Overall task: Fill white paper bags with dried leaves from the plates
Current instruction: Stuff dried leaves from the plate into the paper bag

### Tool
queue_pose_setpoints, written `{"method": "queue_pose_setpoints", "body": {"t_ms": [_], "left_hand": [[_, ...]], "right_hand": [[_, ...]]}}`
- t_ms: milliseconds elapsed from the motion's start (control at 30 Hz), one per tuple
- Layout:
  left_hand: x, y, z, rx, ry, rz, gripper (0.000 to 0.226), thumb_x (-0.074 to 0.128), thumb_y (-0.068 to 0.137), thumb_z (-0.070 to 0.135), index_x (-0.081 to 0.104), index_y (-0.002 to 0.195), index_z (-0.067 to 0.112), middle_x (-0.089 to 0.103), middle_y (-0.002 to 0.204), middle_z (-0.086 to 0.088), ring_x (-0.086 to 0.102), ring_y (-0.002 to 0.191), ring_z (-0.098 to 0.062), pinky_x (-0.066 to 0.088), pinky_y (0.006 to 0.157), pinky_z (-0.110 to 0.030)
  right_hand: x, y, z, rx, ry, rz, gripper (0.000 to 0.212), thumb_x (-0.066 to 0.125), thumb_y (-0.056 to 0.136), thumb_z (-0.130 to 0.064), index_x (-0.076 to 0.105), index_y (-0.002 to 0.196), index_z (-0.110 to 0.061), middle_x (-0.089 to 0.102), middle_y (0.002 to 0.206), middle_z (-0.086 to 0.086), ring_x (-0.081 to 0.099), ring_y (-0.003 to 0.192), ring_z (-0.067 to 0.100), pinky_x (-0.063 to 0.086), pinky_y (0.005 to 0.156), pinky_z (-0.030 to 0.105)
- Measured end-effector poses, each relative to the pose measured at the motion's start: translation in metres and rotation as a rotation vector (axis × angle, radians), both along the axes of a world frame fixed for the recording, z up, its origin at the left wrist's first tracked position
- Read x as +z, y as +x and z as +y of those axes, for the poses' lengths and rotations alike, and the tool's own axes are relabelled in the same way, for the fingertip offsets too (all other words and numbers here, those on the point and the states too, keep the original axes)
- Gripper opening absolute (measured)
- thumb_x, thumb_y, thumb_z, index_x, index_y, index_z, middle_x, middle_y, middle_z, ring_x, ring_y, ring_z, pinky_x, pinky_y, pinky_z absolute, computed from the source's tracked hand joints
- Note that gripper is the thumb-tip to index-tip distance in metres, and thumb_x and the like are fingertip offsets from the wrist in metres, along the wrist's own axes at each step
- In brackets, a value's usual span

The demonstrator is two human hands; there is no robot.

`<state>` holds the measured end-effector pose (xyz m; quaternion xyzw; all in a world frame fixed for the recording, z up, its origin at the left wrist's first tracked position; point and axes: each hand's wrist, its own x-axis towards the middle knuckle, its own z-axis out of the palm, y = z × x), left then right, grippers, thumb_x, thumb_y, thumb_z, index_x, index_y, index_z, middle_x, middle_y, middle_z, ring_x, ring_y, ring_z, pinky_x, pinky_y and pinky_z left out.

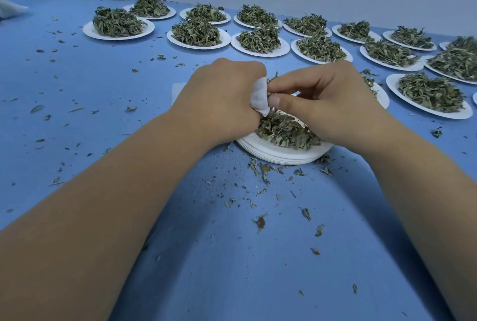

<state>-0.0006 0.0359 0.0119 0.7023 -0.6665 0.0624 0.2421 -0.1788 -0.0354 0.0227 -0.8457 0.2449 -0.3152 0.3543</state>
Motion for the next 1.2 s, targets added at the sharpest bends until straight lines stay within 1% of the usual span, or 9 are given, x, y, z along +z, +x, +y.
{"method": "queue_pose_setpoints", "body": {"t_ms": [200,300,433,633,767,833,967,1033,1200], "left_hand": [[0.002,-0.010,0.003,-0.043,-0.046,-0.005,0.033,0.062,0.074,0.017,0.030,0.072,0.028,0.042,0.068,0.006,0.046,0.068,-0.024,0.027,0.051,-0.031],[0.003,-0.012,0.004,-0.053,-0.067,-0.020,0.038,0.061,0.072,0.017,0.025,0.068,0.028,0.038,0.064,0.006,0.039,0.060,-0.018,0.023,0.050,-0.030],[0.004,-0.010,0.005,-0.034,-0.099,0.006,0.037,0.063,0.072,0.021,0.027,0.068,0.028,0.037,0.062,0.007,0.033,0.057,-0.008,0.022,0.050,-0.030],[0.004,-0.008,0.005,-0.013,-0.117,0.037,0.023,0.063,0.073,0.020,0.041,0.076,0.025,0.043,0.064,0.004,0.044,0.063,-0.024,0.033,0.054,-0.033],[0.003,-0.007,0.005,-0.061,-0.124,0.062,0.022,0.061,0.072,0.015,0.040,0.073,0.023,0.039,0.061,0.005,0.040,0.057,-0.020,0.030,0.051,-0.033],[0.003,-0.009,0.006,-0.098,-0.118,0.081,0.029,0.060,0.070,0.011,0.034,0.070,0.025,0.034,0.058,0.006,0.031,0.053,-0.014,0.021,0.050,-0.031],[0.006,-0.012,0.008,-0.137,-0.135,0.104,0.030,0.056,0.065,0.017,0.027,0.065,0.027,0.032,0.057,0.005,0.028,0.051,-0.013,0.019,0.049,-0.031],[0.006,-0.011,0.007,-0.132,-0.140,0.109,0.027,0.057,0.068,0.019,0.032,0.068,0.026,0.035,0.058,0.006,0.033,0.052,-0.014,0.022,0.050,-0.031],[0.005,-0.004,0.006,-0.088,-0.174,0.119,0.029,0.063,0.078,0.018,0.037,0.071,0.028,0.039,0.060,0.006,0.038,0.056,-0.015,0.028,0.050,-0.033]], "right_hand": [[-0.001,0.012,0.011,-0.092,-0.112,-0.067,0.017,0.076,0.078,-0.004,0.072,0.083,-0.020,0.071,0.074,-0.012,0.063,0.059,0.000,0.044,0.057,0.013],[0.000,0.013,0.013,-0.162,-0.226,-0.082,0.020,0.071,0.073,-0.013,0.057,0.084,-0.022,0.066,0.082,-0.011,0.065,0.070,0.002,0.043,0.061,0.016],[0.002,0.009,0.009,-0.192,-0.204,-0.066,0.022,0.081,0.077,-0.025,0.063,0.091,-0.030,0.068,0.097,-0.015,0.067,0.082,0.005,0.044,0.068,0.023],[0.001,0.009,0.017,-0.147,-0.297,-0.085,0.008,0.078,0.082,-0.013,0.078,0.080,-0.020,0.067,0.069,-0.017,0.058,0.060,-0.003,0.037,0.060,0.008],[0.004,0.007,0.019,-0.068,-0.255,0.014,0.013,0.072,0.089,-0.012,0.080,0.088,-0.022,0.073,0.075,0.005,0.055,0.057,0.021,0.041,0.056,0.029],[0.005,0.005,0.021,0.003,-0.228,0.076,0.017,0.066,0.092,-0.007,0.080,0.091,-0.017,0.065,0.063,0.001,0.048,0.050,0.025,0.038,0.053,0.029],[0.008,0.001,0.023,0.159,-0.028,0.184,0.016,0.050,0.086,0.009,0.065,0.087,0.007,0.048,0.061,0.018,0.039,0.042,0.005,0.032,0.046,0.012],[0.008,0.001,0.025,0.156,-0.020,0.186,0.025,0.048,0.079,0.007,0.069,0.092,0.001,0.050,0.060,0.018,0.040,0.043,0.008,0.032,0.047,0.014],[0.009,0.001,0.023,0.036,-0.073,-0.008,0.049,0.048,0.074,-0.006,0.078,0.102,-0.034,0.062,0.052,-0.004,0.041,0.043,0.021,0.034,0.045,0.019]]}}
